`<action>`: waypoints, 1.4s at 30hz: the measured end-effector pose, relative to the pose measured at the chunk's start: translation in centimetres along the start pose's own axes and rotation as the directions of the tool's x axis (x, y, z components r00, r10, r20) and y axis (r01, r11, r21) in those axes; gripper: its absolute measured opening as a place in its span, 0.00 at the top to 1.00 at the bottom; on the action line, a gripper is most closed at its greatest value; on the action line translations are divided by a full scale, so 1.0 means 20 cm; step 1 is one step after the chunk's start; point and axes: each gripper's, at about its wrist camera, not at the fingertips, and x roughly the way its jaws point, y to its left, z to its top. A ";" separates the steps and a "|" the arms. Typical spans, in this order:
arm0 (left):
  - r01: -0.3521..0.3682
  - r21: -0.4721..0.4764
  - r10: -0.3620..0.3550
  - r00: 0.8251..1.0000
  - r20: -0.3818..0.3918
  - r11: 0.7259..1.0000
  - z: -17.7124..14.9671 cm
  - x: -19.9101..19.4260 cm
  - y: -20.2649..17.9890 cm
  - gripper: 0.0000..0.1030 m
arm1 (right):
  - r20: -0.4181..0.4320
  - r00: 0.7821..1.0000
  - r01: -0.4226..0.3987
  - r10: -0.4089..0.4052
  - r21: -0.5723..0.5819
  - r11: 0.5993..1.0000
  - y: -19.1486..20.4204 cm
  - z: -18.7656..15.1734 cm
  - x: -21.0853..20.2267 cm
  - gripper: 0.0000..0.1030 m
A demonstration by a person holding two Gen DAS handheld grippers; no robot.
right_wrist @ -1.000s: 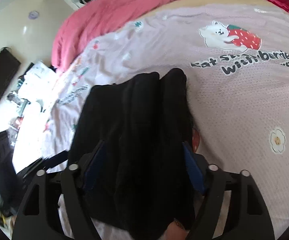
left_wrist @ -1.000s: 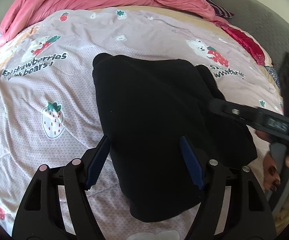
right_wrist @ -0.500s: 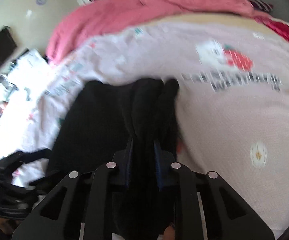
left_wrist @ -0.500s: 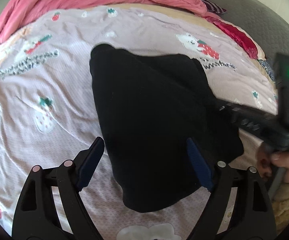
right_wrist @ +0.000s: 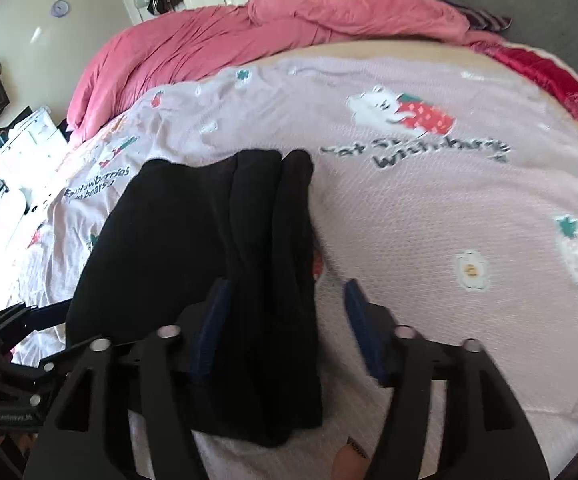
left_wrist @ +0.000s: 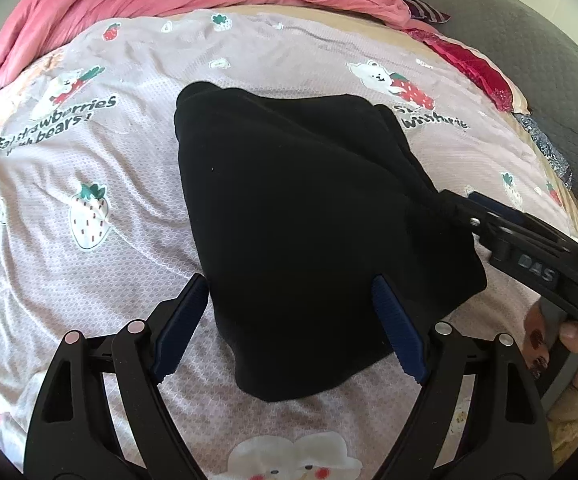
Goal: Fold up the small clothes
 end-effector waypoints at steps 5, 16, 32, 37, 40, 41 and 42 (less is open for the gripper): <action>-0.010 0.005 0.010 0.999 0.036 1.000 -0.02 -0.09 -0.01 0.18 | 0.083 0.996 0.011 -0.011 0.001 1.000 0.01 -0.04 -0.18 0.20; -0.033 0.001 0.033 0.989 0.147 0.999 -0.10 -0.36 0.00 0.09 | 0.242 0.970 0.015 -0.023 0.034 0.999 0.05 -0.14 -0.54 0.04; -0.080 -0.018 0.081 0.955 0.287 0.997 -0.36 -0.65 0.03 0.09 | 0.316 0.946 0.075 -0.069 -0.008 0.997 0.22 -0.40 -0.78 0.04; -0.087 -0.023 0.089 0.953 0.290 0.996 -0.45 -0.64 0.06 0.09 | 0.317 0.943 0.118 -0.104 -0.025 0.993 0.26 -0.51 -0.76 0.04; -0.082 -0.043 0.091 0.956 0.278 0.996 -0.50 -0.62 0.08 0.09 | 0.295 0.950 0.115 -0.103 -0.022 0.993 0.27 -0.57 -0.74 0.04; -0.081 -0.049 0.092 0.958 0.273 0.995 -0.51 -0.61 0.09 0.09 | 0.288 0.951 0.121 -0.110 -0.021 0.992 0.28 -0.59 -0.73 0.04; -0.082 -0.052 0.093 0.958 0.270 0.995 -0.52 -0.60 0.10 0.09 | 0.284 0.952 0.125 -0.114 -0.021 0.992 0.28 -0.61 -0.72 0.04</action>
